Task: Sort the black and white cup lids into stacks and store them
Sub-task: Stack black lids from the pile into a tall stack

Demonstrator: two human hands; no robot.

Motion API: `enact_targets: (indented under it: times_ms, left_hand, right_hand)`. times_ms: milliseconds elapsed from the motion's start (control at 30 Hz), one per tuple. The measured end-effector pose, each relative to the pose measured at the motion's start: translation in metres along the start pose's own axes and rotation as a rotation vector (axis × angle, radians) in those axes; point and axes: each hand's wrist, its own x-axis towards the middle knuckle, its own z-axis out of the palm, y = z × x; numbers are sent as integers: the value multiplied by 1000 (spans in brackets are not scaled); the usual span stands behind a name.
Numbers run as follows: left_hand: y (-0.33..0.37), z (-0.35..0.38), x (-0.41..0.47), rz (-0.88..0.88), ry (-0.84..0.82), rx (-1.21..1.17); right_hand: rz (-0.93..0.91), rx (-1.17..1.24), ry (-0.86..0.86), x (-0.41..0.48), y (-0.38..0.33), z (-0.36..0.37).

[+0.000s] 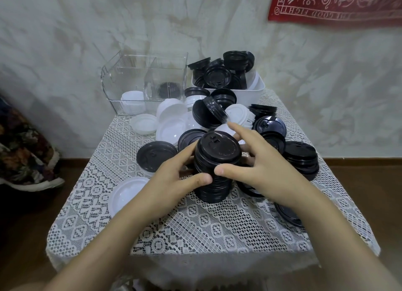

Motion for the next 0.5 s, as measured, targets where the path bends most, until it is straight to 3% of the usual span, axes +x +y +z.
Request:
enact_targets:
  times_ms: [300, 500]
  left_hand:
    - [1, -1, 1, -29, 1, 20]
    - [0, 0, 2, -33, 18, 5]
  right_hand:
    - [8, 153, -15, -2, 1, 2]
    - [13, 100, 15, 0, 3, 2]
